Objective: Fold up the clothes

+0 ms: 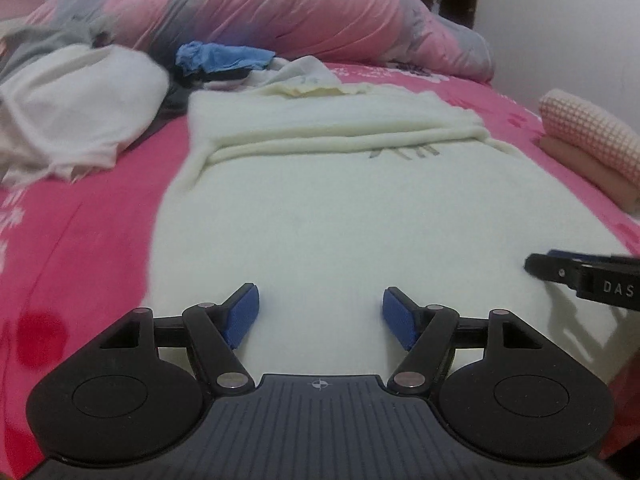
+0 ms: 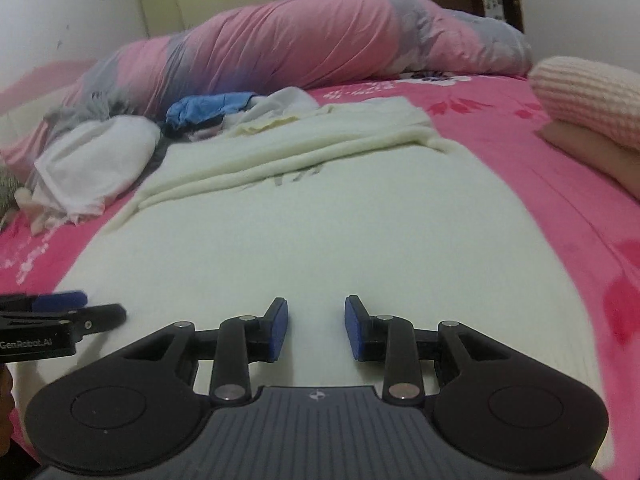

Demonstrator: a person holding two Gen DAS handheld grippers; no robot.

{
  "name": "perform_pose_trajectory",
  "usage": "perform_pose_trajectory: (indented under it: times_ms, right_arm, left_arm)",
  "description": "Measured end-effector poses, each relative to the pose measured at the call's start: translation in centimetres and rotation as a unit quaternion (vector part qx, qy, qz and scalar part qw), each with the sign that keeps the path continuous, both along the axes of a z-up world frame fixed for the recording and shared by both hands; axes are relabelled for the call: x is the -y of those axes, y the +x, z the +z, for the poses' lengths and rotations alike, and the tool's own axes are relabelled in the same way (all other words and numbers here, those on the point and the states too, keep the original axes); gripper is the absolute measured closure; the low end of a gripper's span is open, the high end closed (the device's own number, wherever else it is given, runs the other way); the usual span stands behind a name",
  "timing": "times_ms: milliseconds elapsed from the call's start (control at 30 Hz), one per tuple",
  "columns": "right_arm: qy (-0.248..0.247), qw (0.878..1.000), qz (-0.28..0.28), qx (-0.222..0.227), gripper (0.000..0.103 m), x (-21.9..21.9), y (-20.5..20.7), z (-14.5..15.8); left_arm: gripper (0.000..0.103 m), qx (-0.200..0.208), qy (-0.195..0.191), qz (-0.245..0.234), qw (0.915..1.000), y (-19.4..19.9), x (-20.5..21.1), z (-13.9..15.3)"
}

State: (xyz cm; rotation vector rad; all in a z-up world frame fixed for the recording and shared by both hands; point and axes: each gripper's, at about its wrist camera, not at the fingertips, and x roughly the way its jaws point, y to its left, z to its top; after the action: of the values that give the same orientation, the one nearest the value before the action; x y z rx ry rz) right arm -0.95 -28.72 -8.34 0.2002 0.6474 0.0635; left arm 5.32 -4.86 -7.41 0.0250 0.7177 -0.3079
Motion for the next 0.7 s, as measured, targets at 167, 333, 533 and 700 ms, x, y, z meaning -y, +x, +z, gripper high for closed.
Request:
perform_pose_trajectory:
  times_ms: [167, 333, 533, 700]
  right_arm:
    - [-0.007, 1.0, -0.008, 0.014, 0.068, -0.2, -2.3, -0.2]
    - [-0.019, 0.999, -0.012, 0.03, 0.068, -0.6, -3.4, -0.4]
    - [-0.022, 0.999, -0.01, 0.041, 0.063, -0.8, -4.3, -0.6]
    - [-0.019, 0.999, -0.009, 0.038, 0.055, -1.0, -4.0, -0.5]
  left_arm:
    - [0.032, 0.006, 0.003, 0.014, 0.9999, -2.2, -0.1, 0.0]
    - [0.027, 0.006, -0.004, 0.042, 0.9991, -2.8, 0.2, 0.0]
    - [0.003, 0.0, 0.005, 0.031, 0.9995, -3.2, 1.0, -0.1]
    - [0.0, -0.02, 0.005, 0.035, 0.9992, -2.9, 1.3, 0.1]
